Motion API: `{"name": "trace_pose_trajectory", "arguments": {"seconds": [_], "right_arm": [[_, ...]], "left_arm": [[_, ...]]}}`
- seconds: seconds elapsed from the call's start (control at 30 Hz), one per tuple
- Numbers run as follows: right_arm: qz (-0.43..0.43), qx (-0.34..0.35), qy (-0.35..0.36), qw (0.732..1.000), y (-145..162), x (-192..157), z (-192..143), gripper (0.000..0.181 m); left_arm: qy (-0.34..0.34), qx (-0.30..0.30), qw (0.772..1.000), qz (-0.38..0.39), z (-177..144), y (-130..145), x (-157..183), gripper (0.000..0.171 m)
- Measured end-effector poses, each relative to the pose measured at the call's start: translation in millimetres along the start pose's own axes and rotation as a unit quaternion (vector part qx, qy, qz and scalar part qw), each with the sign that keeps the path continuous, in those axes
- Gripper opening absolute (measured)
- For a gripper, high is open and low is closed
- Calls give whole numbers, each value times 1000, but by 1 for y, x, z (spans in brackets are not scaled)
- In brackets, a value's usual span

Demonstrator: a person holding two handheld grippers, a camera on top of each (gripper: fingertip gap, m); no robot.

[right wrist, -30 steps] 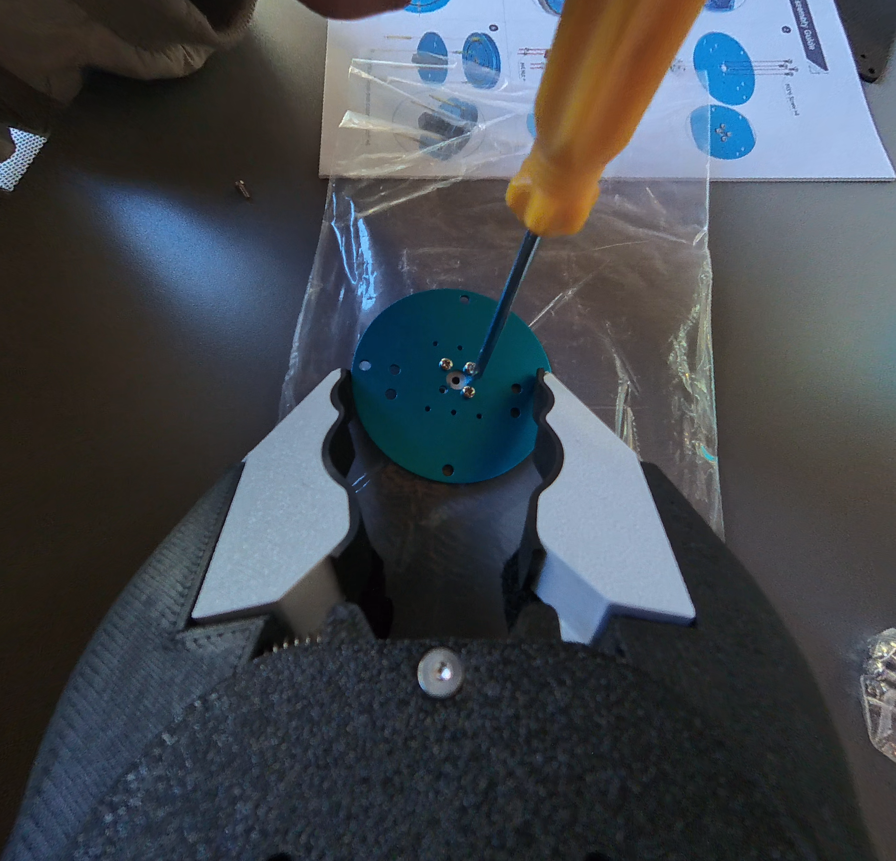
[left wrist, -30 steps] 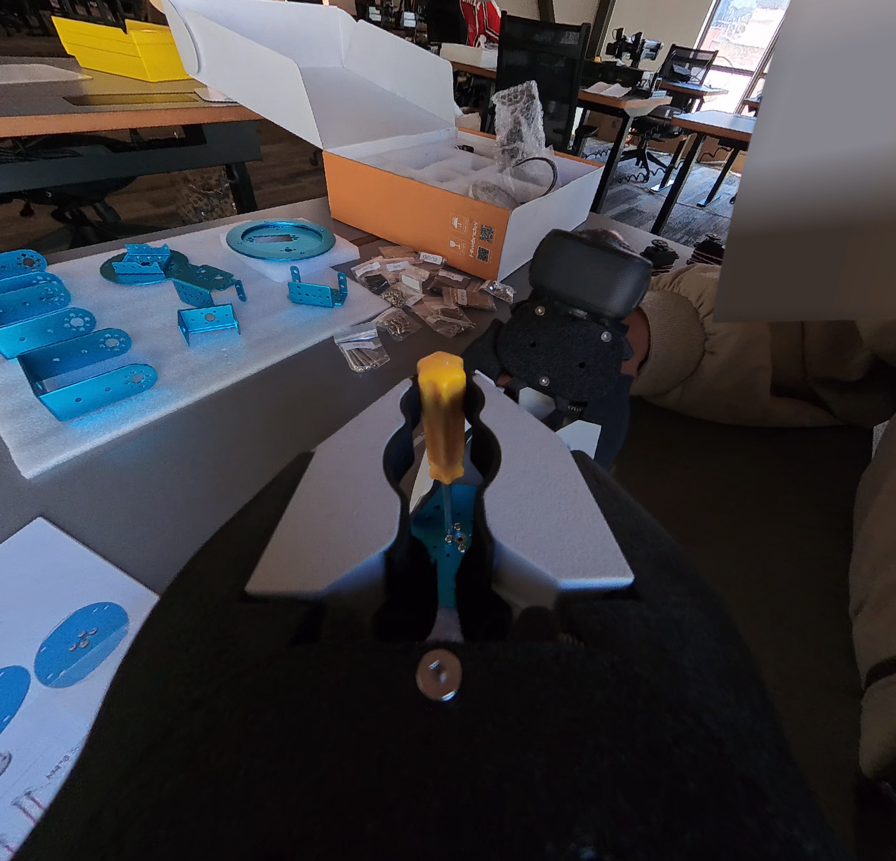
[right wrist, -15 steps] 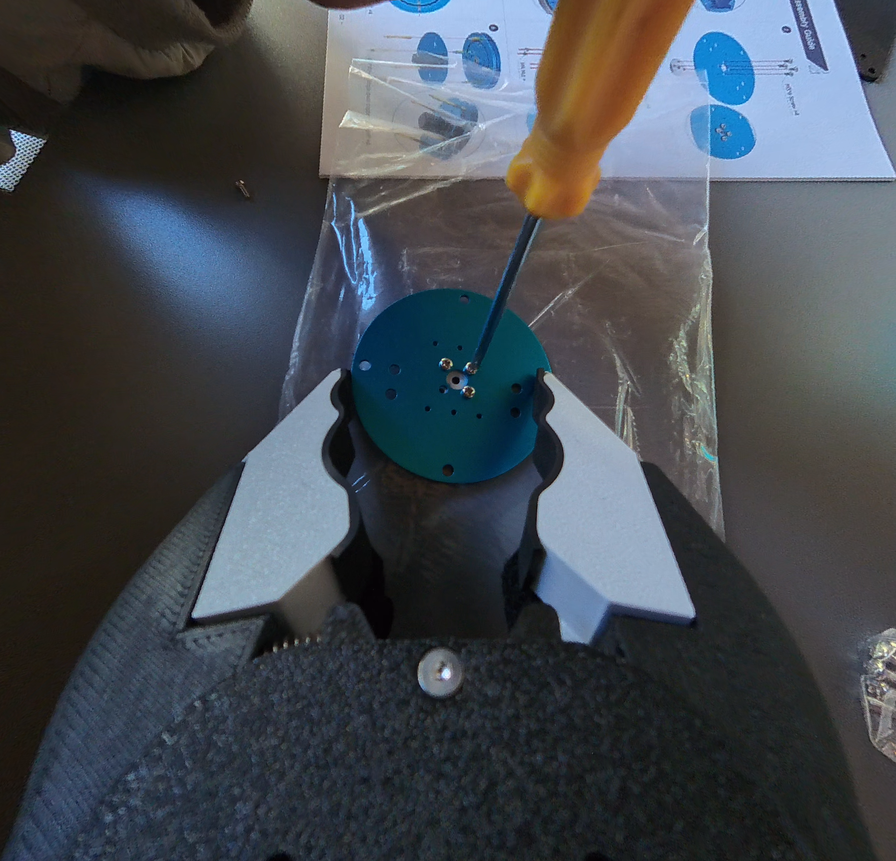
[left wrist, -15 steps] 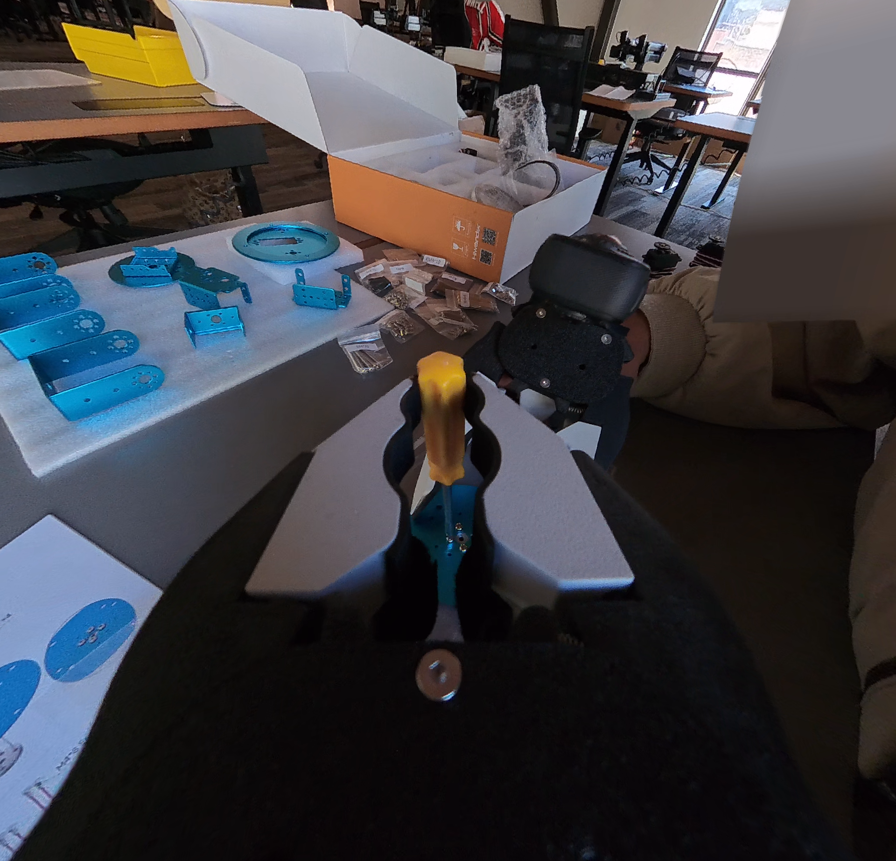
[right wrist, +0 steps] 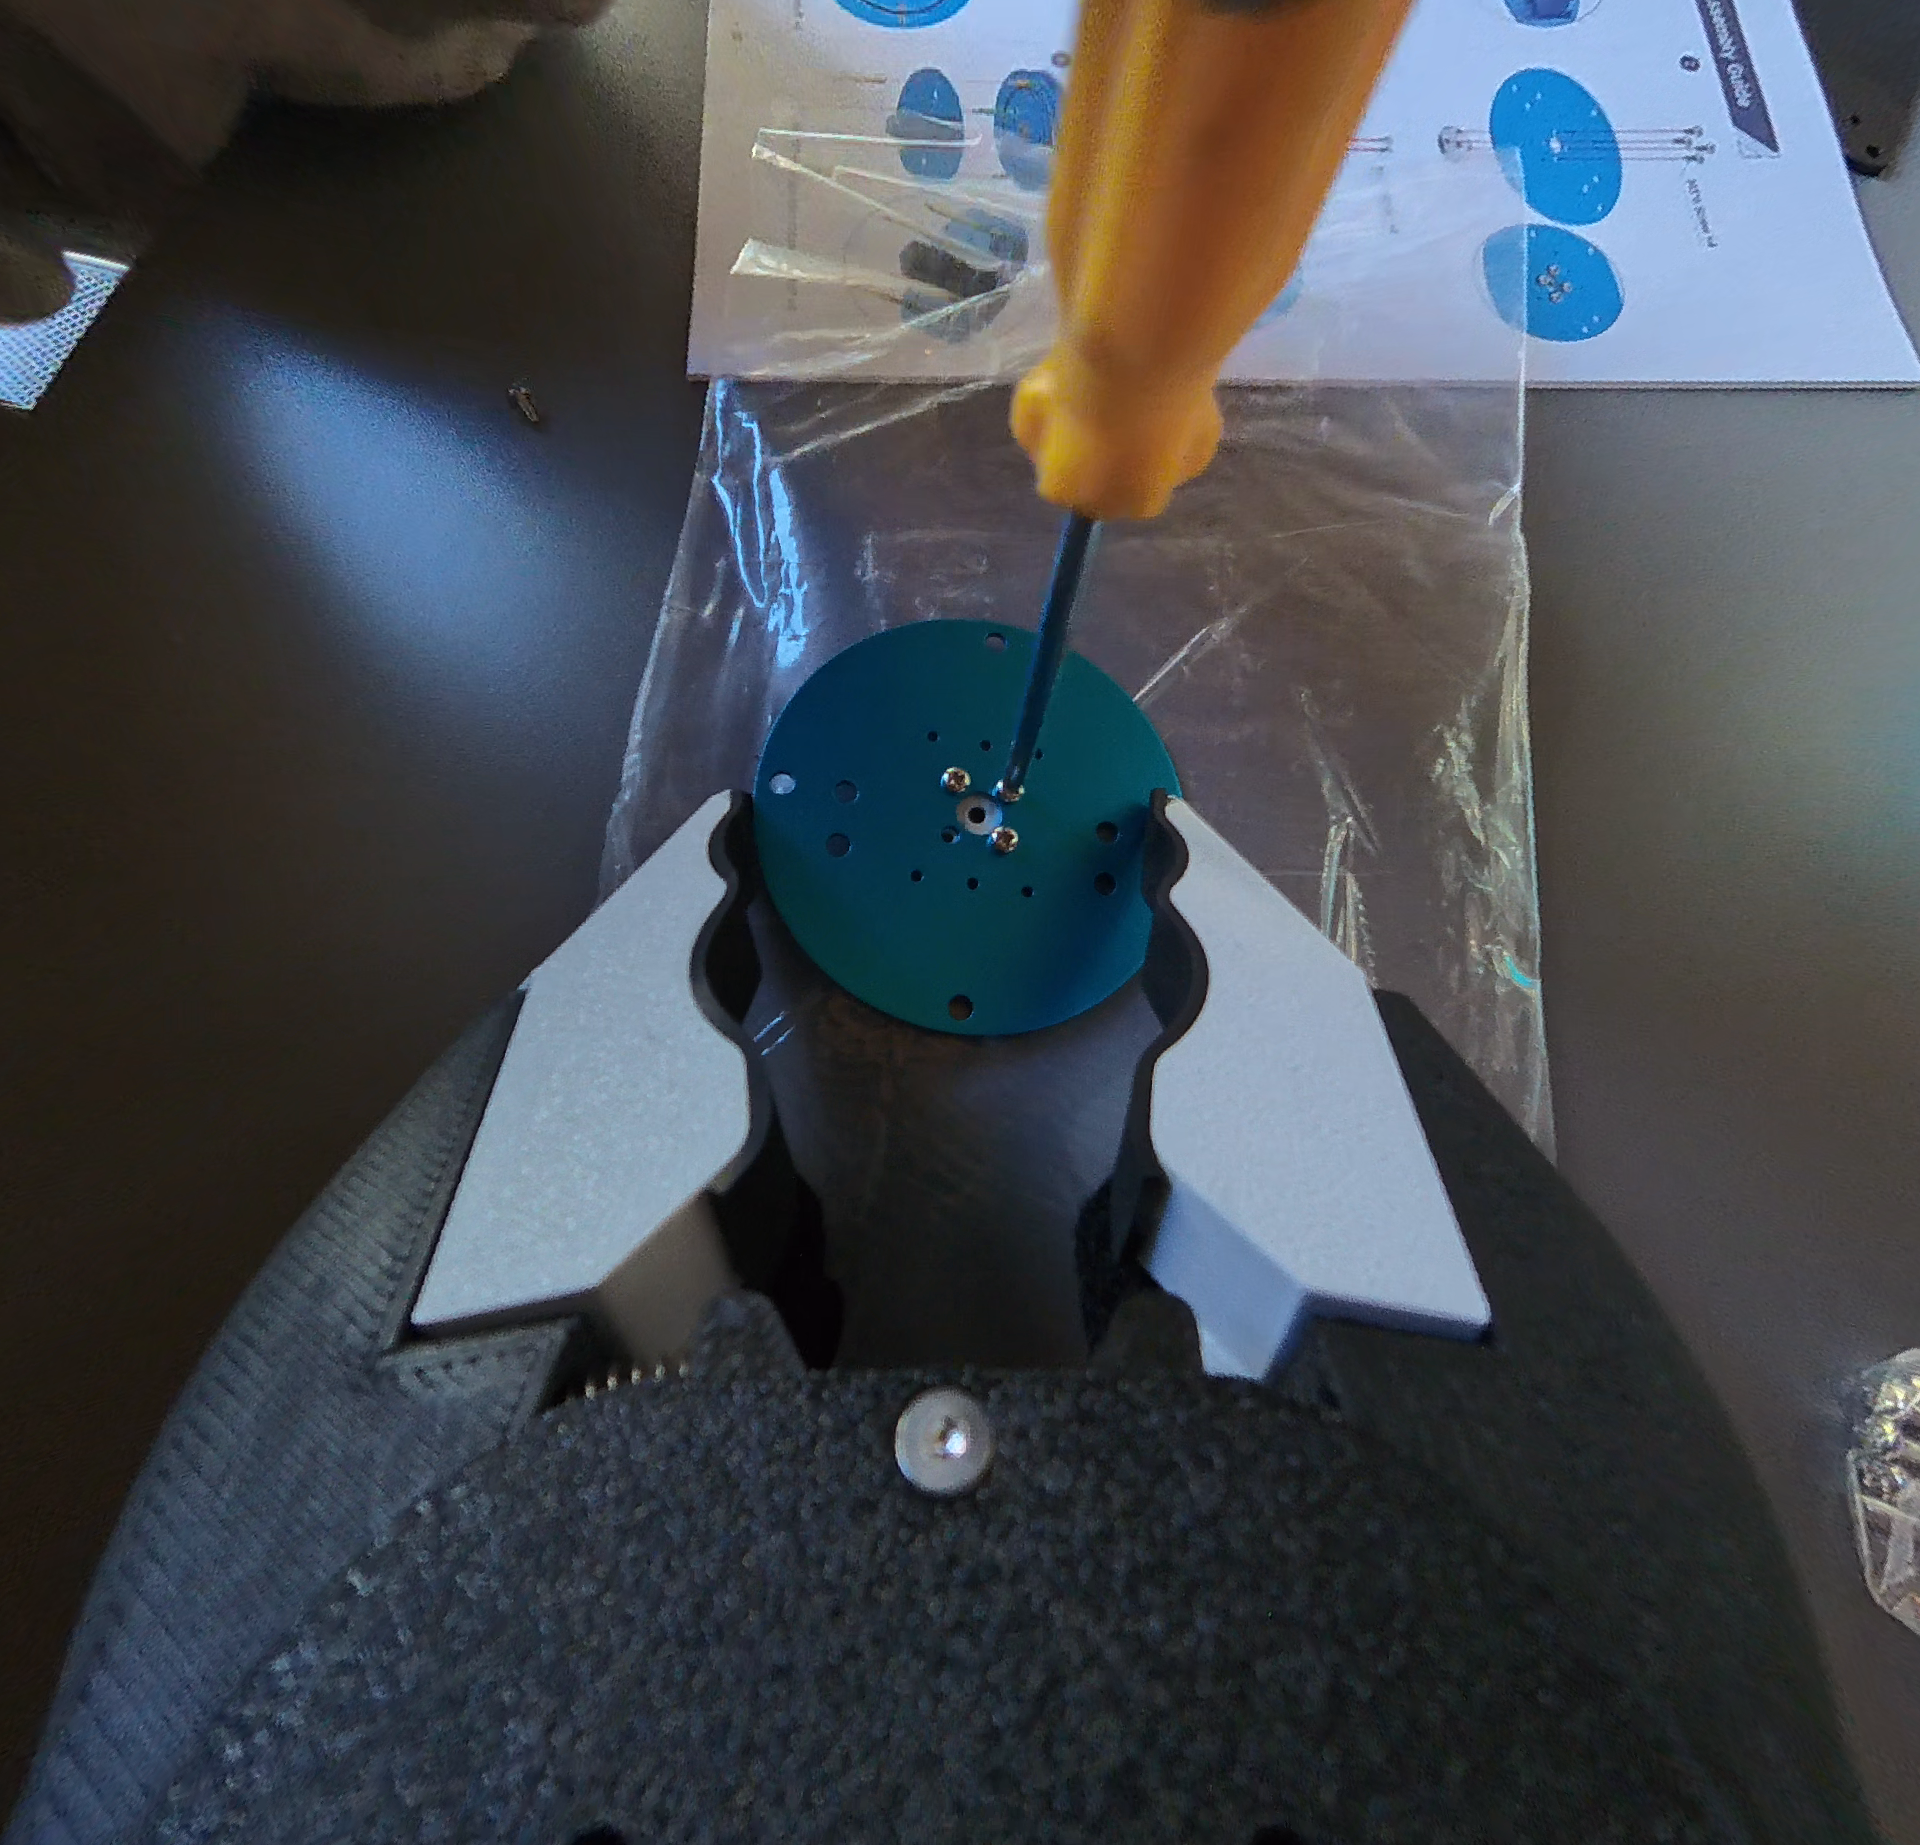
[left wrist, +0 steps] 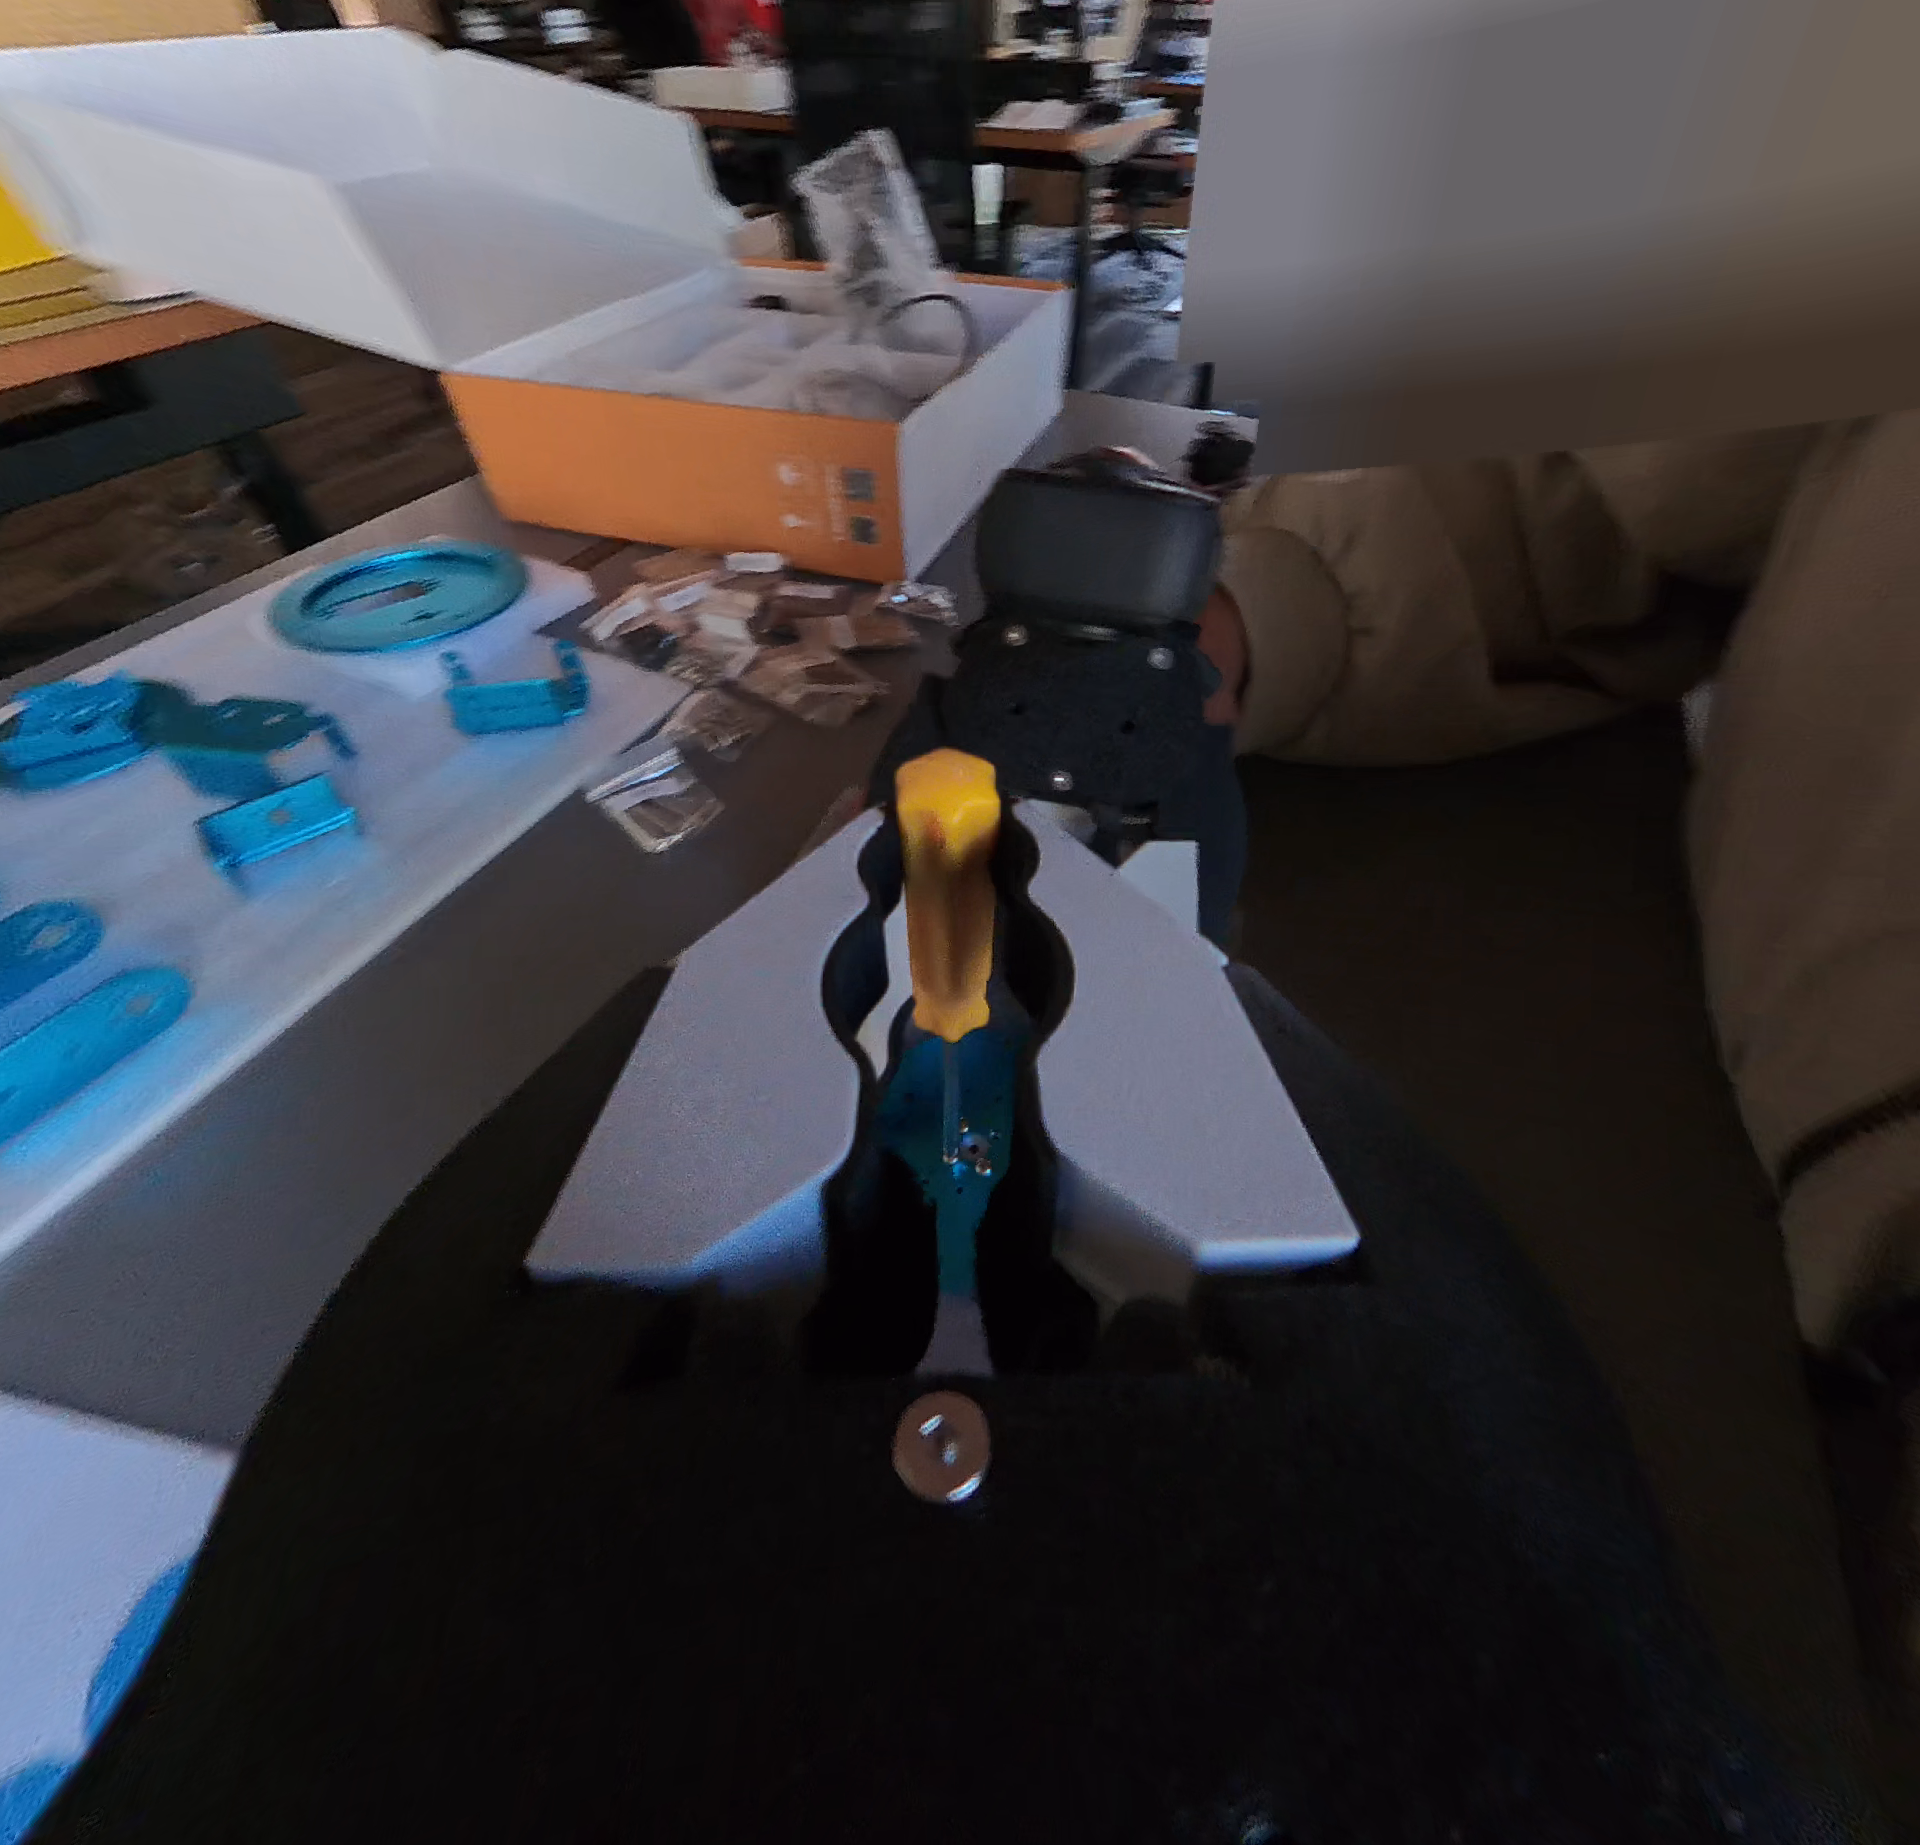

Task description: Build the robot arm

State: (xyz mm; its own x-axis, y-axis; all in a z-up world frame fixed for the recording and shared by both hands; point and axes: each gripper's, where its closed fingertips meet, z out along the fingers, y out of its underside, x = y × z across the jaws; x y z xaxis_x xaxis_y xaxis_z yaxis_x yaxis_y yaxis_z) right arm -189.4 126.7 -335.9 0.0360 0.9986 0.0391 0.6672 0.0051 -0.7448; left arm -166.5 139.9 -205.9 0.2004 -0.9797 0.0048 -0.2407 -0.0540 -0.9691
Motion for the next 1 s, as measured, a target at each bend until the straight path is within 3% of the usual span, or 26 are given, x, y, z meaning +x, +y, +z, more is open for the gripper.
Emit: {"name": "trace_pose_trajectory", "arguments": {"seconds": [0.03,0.17,0.3,0.4,0.63,0.77,0.87,1.0], "right_arm": [[0,0,0,1000,0,0,0,74],[-3,0,-3,1000,0,-1,0,74],[-5,1,-5,1000,0,-2,0,74],[-5,1,-5,1000,0,-2,0,74],[-5,1,-5,1000,0,-2,0,74],[-4,1,-4,1000,0,-2,0,74],[-4,1,-4,1000,0,-2,0,74],[-4,1,-3,1000,0,-2,0,74]], "left_arm": [[35,1,999,6,1,0,4,17],[162,-28,986,14,-1,2,11,18],[285,-21,958,28,-5,2,21,18],[303,-14,953,16,-3,1,19,18],[137,-5,991,4,-3,5,-4,17],[35,13,999,-12,-3,6,-14,17],[-69,25,996,-43,-3,6,-27,19],[-216,45,967,-124,-12,10,-45,19]]}}
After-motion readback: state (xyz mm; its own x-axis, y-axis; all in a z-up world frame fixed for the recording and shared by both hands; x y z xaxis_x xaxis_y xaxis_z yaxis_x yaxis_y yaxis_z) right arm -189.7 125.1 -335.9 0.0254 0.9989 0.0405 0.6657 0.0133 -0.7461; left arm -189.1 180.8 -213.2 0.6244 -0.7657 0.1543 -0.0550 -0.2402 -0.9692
